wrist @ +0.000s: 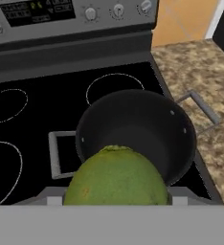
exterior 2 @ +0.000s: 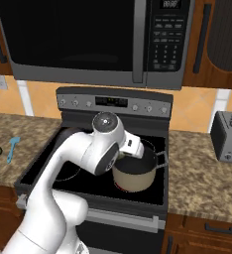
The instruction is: Put the lime and cucumber in the pot. Retrieve the spatula and lightly stir the vegetables in the pot.
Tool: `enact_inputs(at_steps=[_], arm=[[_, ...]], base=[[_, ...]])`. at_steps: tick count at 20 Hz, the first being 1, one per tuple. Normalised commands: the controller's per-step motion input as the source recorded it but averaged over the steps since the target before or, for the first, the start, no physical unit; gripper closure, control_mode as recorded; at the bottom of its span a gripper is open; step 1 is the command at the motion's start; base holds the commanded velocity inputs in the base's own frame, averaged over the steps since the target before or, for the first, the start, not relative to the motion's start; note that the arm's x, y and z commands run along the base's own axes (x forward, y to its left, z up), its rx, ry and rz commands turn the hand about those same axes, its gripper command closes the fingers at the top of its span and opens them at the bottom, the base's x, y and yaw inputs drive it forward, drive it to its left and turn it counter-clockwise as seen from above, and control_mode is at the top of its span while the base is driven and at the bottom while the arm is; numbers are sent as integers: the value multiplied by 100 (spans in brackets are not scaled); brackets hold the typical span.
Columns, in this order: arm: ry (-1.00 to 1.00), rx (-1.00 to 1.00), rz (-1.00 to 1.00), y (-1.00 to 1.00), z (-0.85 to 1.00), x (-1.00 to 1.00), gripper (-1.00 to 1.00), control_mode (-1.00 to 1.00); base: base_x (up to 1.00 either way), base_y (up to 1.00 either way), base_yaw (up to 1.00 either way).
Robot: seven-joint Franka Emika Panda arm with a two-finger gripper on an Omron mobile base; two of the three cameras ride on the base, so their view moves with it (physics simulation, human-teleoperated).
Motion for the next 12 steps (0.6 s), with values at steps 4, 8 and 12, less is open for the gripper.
enact_inputs(at_steps=[4, 8, 12], arm=[[19, 4, 0, -11, -39, 75, 100, -100], [15, 3, 0, -21, -53, 50, 100, -100], [5, 0, 0, -26, -58, 28, 100, -100]], base=[[0, 0, 0], [0, 0, 0], [0, 0, 0]])
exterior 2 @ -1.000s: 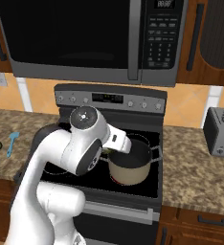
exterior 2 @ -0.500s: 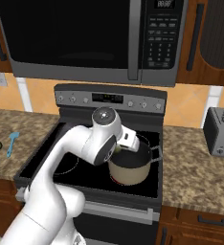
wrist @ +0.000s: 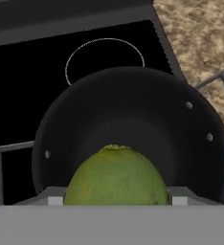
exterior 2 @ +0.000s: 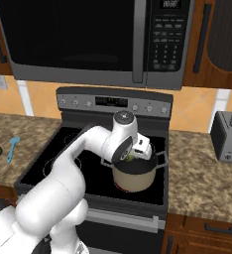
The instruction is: Put the lime and cucumber in the pot. Retrieve the spatula and lightly stir the vegetables in the pot.
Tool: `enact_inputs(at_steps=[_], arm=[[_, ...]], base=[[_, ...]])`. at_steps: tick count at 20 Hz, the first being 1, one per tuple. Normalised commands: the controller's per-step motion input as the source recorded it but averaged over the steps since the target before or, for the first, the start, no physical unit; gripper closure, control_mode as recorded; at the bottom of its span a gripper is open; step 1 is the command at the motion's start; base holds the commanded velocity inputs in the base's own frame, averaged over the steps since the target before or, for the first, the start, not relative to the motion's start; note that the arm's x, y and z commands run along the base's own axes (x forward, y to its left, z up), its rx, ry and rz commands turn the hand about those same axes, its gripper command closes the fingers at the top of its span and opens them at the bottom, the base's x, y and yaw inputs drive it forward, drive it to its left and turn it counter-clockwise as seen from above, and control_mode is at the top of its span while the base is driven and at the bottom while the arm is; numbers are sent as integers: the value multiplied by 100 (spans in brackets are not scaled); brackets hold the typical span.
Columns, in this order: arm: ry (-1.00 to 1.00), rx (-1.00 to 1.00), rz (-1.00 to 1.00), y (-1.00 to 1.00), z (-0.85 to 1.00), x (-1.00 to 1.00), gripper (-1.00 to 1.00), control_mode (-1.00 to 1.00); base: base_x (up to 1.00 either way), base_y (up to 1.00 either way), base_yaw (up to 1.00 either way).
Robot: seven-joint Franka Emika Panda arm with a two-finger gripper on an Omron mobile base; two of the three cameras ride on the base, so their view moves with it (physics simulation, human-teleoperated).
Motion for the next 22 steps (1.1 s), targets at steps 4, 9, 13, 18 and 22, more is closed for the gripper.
enact_inputs(at_steps=[4, 9, 13, 18, 22], arm=[[1, 0, 0, -19, -59, 14, 100, -100], [1, 0, 0, -3, -42, 17, 100, -100], [7, 0, 0, 0, -13, 37, 100, -100], [11, 0, 0, 0, -7, 37, -100, -100], [5, 0, 0, 0, -2, 14, -100, -100]], base=[[0, 0, 0], [0, 0, 0], [0, 0, 0], [0, 0, 0], [0, 0, 0]])
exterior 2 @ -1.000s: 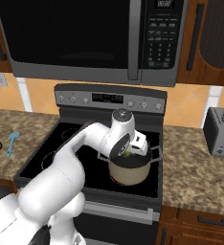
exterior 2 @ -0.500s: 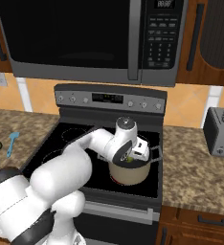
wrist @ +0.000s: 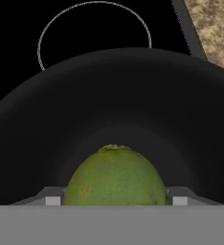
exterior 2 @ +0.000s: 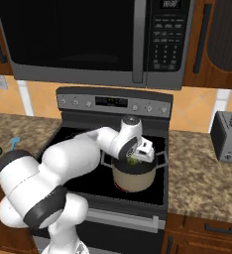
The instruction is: Put the lime and cucumber in the pot. Retrieve the spatula and lightly stir the vegetables in the pot.
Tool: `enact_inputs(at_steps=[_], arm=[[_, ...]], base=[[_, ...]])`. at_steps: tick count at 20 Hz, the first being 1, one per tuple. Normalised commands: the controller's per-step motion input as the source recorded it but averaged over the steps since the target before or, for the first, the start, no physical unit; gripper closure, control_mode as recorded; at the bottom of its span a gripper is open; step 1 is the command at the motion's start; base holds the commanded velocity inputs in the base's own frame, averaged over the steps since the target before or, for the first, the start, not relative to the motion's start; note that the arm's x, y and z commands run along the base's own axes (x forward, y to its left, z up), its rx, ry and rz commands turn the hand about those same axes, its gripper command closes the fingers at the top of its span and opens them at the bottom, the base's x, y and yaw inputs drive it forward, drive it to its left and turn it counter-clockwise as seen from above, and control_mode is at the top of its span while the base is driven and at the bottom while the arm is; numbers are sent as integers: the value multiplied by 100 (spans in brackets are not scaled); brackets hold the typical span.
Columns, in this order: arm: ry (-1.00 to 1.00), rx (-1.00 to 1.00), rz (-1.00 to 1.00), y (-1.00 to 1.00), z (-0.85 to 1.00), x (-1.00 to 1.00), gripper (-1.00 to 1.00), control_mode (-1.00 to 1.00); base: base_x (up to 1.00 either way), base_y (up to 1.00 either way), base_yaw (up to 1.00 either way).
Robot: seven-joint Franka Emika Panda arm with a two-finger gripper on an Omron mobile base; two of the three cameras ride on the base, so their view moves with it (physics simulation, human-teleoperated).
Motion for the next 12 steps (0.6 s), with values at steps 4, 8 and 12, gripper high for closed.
enact_inputs(at_steps=[4, 8, 12], arm=[[0, 0, 0, -1, 0, 0, -100, -100], [-2, 0, 0, 0, 3, -23, -100, -100], [-23, 0, 0, 4, 53, -86, -100, -100]], base=[[0, 0, 0], [0, 0, 0], [0, 0, 0]])
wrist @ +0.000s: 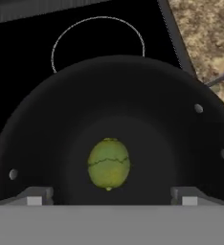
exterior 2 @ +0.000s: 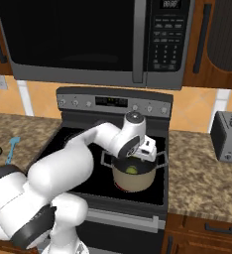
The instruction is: Put the lime and cucumber in the pot. Retrieve the spatula and lightly stir the vegetables in the pot.
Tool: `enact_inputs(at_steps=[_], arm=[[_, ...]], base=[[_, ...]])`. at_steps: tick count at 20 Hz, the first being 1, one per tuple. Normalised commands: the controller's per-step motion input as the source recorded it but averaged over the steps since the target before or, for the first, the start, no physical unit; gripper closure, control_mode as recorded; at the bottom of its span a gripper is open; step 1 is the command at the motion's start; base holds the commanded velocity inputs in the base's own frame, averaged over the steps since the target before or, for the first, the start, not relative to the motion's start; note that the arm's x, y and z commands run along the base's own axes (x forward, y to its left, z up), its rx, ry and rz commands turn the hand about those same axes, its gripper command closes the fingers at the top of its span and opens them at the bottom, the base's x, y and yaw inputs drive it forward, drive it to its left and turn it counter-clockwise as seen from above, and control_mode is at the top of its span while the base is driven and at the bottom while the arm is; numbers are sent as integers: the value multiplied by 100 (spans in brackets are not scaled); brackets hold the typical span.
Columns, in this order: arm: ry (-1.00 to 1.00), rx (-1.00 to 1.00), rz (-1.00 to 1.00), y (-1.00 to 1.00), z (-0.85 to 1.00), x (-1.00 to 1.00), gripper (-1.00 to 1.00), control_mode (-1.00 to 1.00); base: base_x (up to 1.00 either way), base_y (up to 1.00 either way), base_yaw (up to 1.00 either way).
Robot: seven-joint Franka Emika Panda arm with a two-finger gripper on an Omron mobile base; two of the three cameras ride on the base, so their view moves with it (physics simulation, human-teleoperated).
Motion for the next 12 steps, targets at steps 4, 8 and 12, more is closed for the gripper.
enact_inputs(at_steps=[4, 8, 12], arm=[[-26, 0, 0, 31, 97, -83, -100, -100], [-5, 0, 0, 63, 100, -52, -100, -100], [4, 0, 0, 70, 60, -39, -100, -100]], base=[[0, 0, 0], [0, 0, 0], [0, 0, 0]])
